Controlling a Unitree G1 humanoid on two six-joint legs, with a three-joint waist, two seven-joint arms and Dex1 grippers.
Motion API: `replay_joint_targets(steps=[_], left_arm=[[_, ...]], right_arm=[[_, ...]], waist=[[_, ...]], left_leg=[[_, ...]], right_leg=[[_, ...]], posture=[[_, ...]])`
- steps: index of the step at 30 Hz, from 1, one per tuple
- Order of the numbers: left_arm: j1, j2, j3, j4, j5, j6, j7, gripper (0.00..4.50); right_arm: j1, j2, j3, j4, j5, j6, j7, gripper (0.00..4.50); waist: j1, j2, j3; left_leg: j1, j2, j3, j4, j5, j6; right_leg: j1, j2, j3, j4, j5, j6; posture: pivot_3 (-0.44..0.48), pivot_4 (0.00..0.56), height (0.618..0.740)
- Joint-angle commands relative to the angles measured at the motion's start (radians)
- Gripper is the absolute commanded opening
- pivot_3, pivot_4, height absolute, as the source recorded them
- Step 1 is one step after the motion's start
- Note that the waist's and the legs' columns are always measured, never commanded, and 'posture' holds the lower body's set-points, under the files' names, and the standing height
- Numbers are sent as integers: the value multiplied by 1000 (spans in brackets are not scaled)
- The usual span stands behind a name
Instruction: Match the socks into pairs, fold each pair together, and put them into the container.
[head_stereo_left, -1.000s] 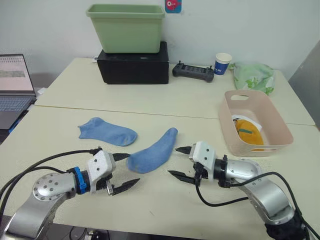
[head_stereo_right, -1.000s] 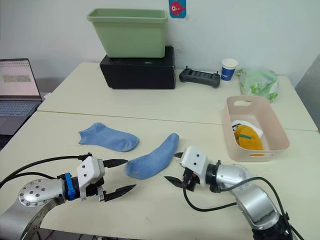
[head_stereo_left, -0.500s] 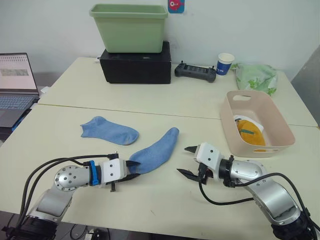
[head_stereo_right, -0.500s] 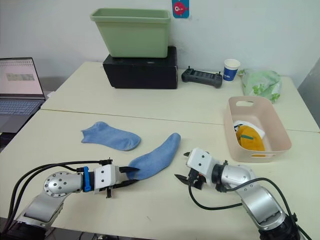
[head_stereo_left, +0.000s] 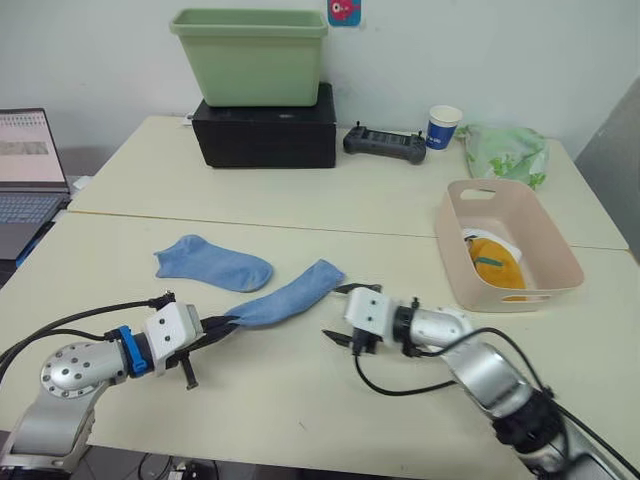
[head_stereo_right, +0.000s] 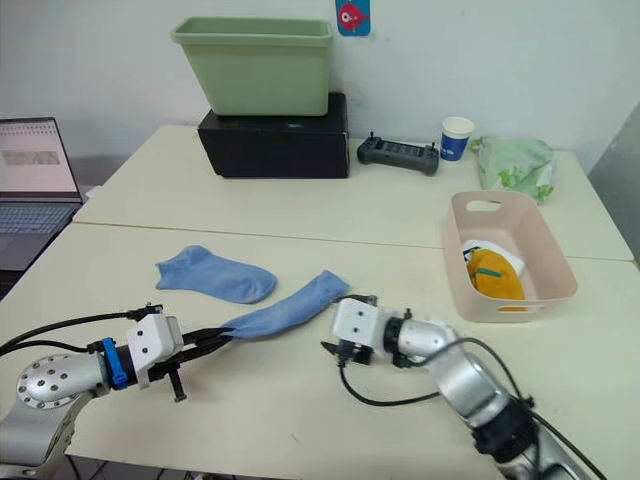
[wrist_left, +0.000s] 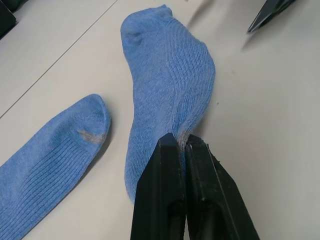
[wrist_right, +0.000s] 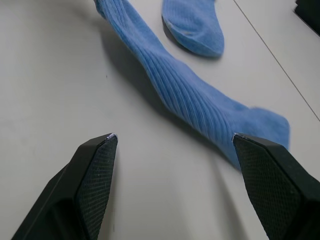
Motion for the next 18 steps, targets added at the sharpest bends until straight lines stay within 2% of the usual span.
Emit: replay_joint_targets(steps=[1,6,9,18], left_arm=[[5,2,37,-28,-4,-5,12,14],[3,-1,41,-23,6,-10,17,14],[-5,-3,39,-21,14,-14,22,0],[-63,-28,-25,-6,42,-56,5,0]], right_arm=[[-61,30,-8,74,-50,-40,-39,3954],[-104,76,-4,182,-93,-64,-67,3954],[-120,81,-11,220,-118,-96,-83,3367],[-44,-12,-66,44,-108,-75,-16,143]], waist=[[3,0,0],[3,0,0],[2,0,0],[3,0,0]], left_leg=[[0,0,0,0,0,0],[0,0,0,0,0,0],[0,0,0,0,0,0],[-1,0,0,1,0,0]], right_leg=[[0,0,0,0,0,0],[0,-1,-1,0,0,0],[-1,-1,-1,2,0,0],[-3,-1,0,4,0,0]], posture=[[0,150,720],[0,150,720],[0,150,720],[0,150,720]])
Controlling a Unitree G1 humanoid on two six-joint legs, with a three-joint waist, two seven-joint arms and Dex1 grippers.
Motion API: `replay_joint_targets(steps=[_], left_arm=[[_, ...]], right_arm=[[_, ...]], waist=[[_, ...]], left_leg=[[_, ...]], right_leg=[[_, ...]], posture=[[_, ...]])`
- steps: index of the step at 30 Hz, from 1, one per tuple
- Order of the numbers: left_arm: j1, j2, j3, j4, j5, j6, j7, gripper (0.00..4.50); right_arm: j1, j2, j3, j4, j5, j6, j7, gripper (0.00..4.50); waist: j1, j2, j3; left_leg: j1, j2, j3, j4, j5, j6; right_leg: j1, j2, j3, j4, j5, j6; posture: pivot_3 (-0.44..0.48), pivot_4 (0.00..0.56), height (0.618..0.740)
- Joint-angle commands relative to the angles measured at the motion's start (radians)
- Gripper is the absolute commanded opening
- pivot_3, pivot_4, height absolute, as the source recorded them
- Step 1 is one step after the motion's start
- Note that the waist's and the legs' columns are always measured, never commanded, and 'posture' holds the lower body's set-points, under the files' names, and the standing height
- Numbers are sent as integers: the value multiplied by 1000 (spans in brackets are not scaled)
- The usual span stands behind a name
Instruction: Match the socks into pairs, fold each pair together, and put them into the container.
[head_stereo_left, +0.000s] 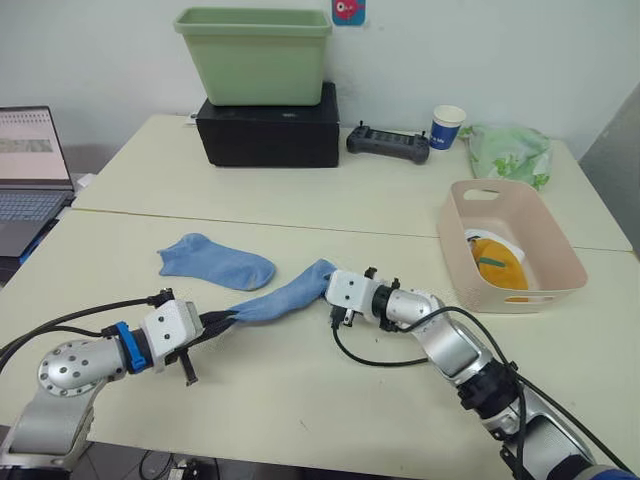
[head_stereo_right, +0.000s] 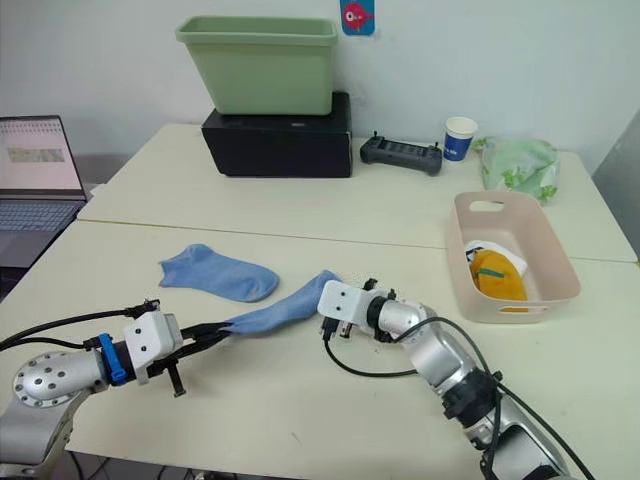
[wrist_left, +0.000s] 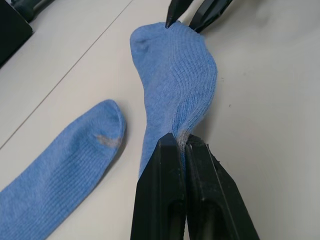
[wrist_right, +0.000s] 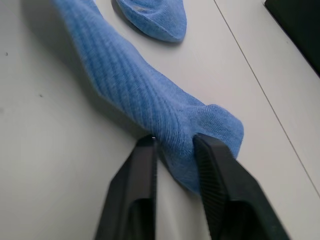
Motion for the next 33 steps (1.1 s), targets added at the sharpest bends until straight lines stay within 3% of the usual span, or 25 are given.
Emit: replay_joint_targets(steps=[1,11,17,20,22,27,33], left_arm=[[-35,-21,-38,-5,9,-34,-7,0],[-154,-116,-223,30,74,-143,-46,0],[-222,-124,-268,163,144,-283,-44,0],[-248,-118,-267,239,182,-375,-26,0],[-251,-108,-260,275,199,-430,-16,0],[-221,-69,-242,332,234,-554,22,0],[-208,-51,-240,379,301,-619,102,0]], right_arm=[[57,-61,-53,-155,15,36,48,67],[326,-395,-282,-645,127,306,247,67],[346,-386,-245,-715,214,520,265,67],[324,-350,-230,-689,217,521,229,669],[318,-342,-253,-692,236,516,225,1390],[409,-431,-322,-692,304,235,320,3080],[461,-460,-276,-617,254,-13,321,3080]], waist=[[2,0,0],[-2,0,0],[-4,0,0],[-2,0,0],[0,0,0],[3,0,0],[0,0,0]], left_leg=[[0,0,0,0,0,0],[-2,0,0,1,0,0],[0,0,1,1,0,1],[0,-1,1,1,0,1],[0,-1,2,2,0,1],[-1,-1,2,1,0,1],[3,-1,3,1,0,1]], right_leg=[[0,0,0,0,0,0],[1,0,-1,-1,0,0],[1,2,0,1,0,0],[1,2,0,1,0,0],[1,2,0,1,0,0],[1,1,-1,-2,0,0],[4,1,-1,0,0,0]], posture=[[0,150,720],[0,150,720],[0,150,720],[0,150,720],[0,150,720],[0,150,720],[0,150,720]])
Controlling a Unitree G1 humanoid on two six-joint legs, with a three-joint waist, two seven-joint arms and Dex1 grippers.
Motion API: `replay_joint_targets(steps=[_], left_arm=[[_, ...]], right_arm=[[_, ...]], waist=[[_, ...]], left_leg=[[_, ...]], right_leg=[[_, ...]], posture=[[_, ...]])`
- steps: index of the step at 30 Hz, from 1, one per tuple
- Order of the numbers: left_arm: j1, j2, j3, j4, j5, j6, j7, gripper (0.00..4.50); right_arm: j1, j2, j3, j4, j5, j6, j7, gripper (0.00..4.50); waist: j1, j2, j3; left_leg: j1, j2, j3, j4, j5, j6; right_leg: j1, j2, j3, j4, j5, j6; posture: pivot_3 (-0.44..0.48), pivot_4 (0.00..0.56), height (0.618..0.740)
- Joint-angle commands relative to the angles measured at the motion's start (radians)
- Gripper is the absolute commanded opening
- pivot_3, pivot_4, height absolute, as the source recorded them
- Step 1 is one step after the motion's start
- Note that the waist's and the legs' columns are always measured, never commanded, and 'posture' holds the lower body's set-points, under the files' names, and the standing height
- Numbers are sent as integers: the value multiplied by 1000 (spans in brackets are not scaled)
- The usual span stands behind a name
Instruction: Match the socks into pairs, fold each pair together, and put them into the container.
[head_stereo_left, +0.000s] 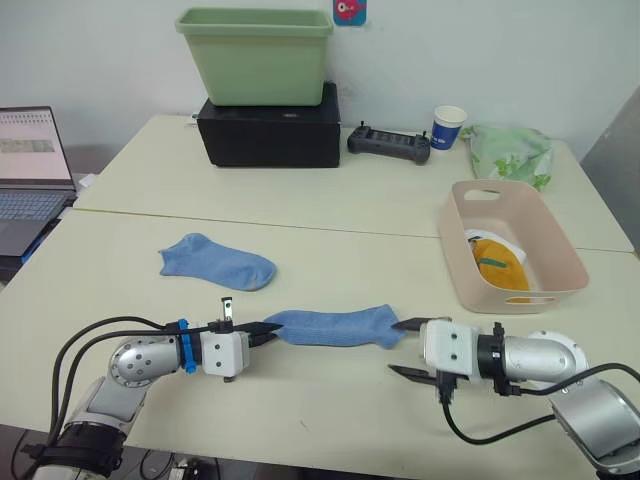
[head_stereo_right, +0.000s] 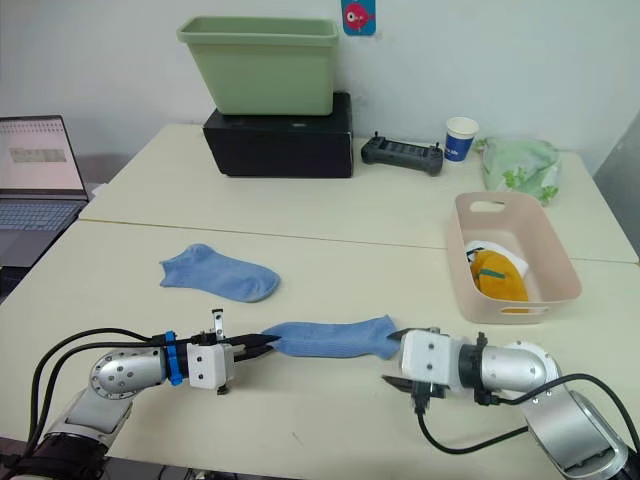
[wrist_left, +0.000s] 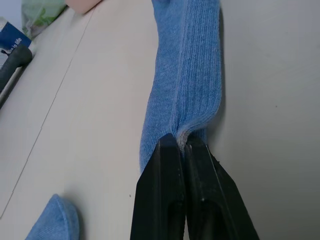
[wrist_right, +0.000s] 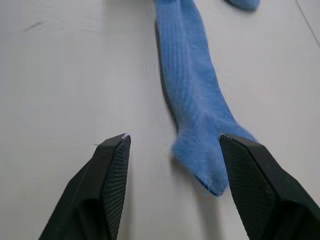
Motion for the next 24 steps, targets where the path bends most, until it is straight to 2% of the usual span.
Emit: replay_joint_targets(steps=[1,5,12,15,22,23,24], left_arm=[[-5,13,14,28,51,-41,58,0],[-58,-25,3,70,130,-49,153,0],[-78,-12,-18,97,144,-72,179,0],[-76,-1,-21,102,124,-80,168,0],[-35,36,-46,20,-21,-34,69,0],[-20,53,-52,-22,-70,16,29,0],[15,90,-60,-113,-169,137,-40,0]], right_arm=[[-2,7,24,17,-14,-107,-2,3080],[-45,35,95,104,-91,-134,-24,3080],[-133,91,152,200,-152,-91,-32,3080],[-164,105,167,232,-175,-100,-32,2427],[-156,95,149,229,-137,-132,-8,16],[-147,93,138,215,-109,-124,3,16],[-126,90,117,178,-47,-89,26,16]], waist=[[0,0,0],[2,0,0],[3,1,-1],[3,1,-1],[0,1,-1],[0,1,-1],[0,1,-1]], left_leg=[[3,0,1,0,0,0],[7,0,2,-1,0,0],[7,0,3,-1,0,0],[7,0,3,-1,0,0],[7,1,4,-1,0,0],[7,1,3,-1,0,0],[6,1,4,-1,0,0]], right_leg=[[2,0,1,0,0,0],[5,0,1,0,0,0],[4,0,2,0,0,0],[4,0,2,1,0,0],[3,0,3,1,0,0],[3,0,3,1,0,0],[3,0,3,1,0,0]], posture=[[0,150,720],[0,150,720],[0,150,720],[0,150,720],[0,150,720],[0,150,720],[0,150,720]])
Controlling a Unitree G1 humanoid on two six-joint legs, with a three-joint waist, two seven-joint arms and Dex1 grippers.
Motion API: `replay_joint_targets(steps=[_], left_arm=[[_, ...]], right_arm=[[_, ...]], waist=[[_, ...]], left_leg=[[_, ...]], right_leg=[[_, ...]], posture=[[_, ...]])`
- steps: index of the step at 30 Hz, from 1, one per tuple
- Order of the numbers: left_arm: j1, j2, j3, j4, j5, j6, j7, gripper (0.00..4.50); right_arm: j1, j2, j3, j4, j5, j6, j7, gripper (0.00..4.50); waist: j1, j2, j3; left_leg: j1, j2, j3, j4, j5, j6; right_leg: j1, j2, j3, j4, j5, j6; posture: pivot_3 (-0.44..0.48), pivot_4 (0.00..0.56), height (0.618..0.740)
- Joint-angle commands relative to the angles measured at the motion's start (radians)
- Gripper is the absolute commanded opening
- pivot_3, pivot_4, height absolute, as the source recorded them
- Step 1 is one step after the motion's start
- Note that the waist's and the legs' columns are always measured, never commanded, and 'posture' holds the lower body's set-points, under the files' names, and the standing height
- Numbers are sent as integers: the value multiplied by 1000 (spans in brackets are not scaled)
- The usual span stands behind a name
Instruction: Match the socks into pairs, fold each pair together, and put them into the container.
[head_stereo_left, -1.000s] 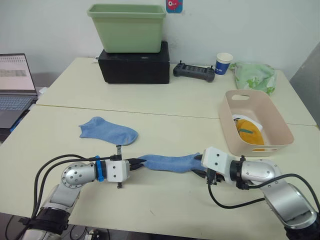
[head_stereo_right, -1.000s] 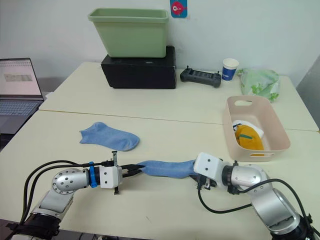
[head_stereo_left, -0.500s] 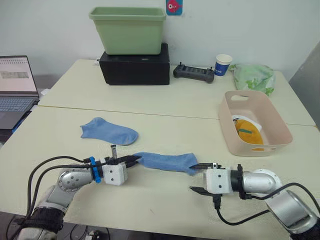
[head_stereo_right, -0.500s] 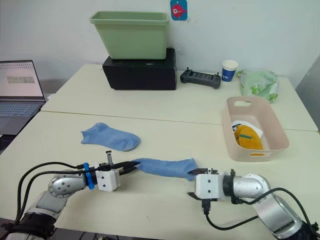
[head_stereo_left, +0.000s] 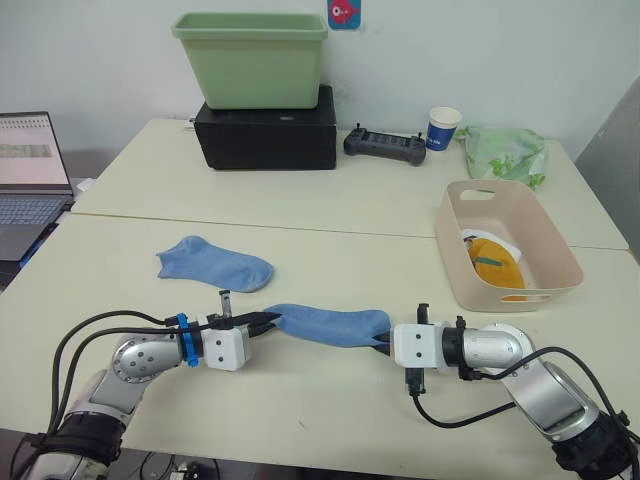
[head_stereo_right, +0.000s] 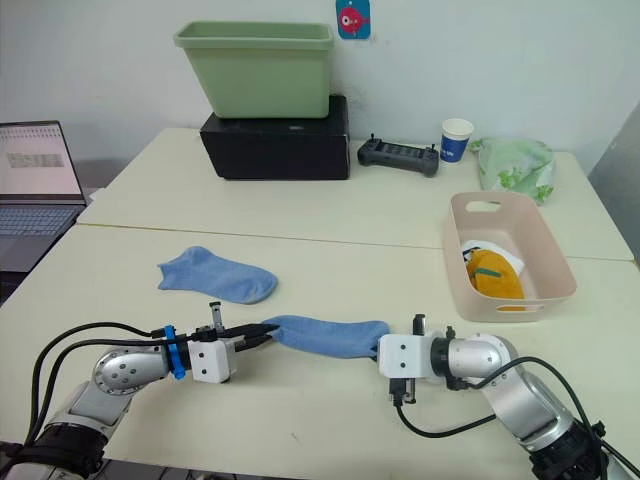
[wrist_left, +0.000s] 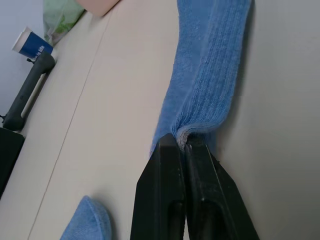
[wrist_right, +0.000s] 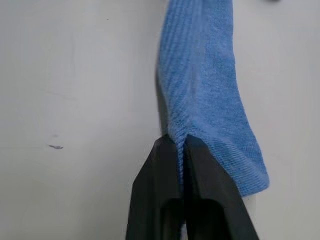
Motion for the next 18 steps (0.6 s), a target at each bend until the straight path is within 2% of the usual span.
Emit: replay_joint_targets(steps=[1,5,9,11,14,18], left_arm=[[74,91,-19,-215,-234,246,-155,0],[174,247,8,-516,-524,738,-236,0],[206,378,57,-690,-775,1094,-283,0],[205,394,75,-717,-824,1179,-295,0],[198,430,87,-697,-950,1395,-320,0],[111,377,26,-576,-898,1523,-305,0]], right_arm=[[43,-12,-69,-102,139,49,56,16],[133,-26,-210,-275,457,389,90,16],[200,-82,-310,-414,723,687,68,16],[205,-79,-330,-445,791,757,27,16],[238,24,-411,-460,976,905,-129,16],[242,129,-508,-360,1133,1037,-295,16]], waist=[[0,-1,1],[1,-1,1],[1,-1,1],[0,-1,1],[-4,-2,1],[-1,-1,2]], left_leg=[[0,0,0,0,0,0],[-3,1,-1,0,0,0],[-1,1,-3,0,0,0],[0,1,-3,0,0,0],[1,1,-4,-1,0,0],[0,0,-4,-1,0,0]], right_leg=[[0,0,0,0,0,0],[-1,0,-1,0,0,0],[3,0,0,-1,0,0],[4,0,0,-2,0,0],[3,2,0,-2,-1,0],[2,2,1,-2,-1,0]], posture=[[0,150,720],[0,150,720],[0,150,720],[0,150,720],[0,150,720],[0,150,720]])
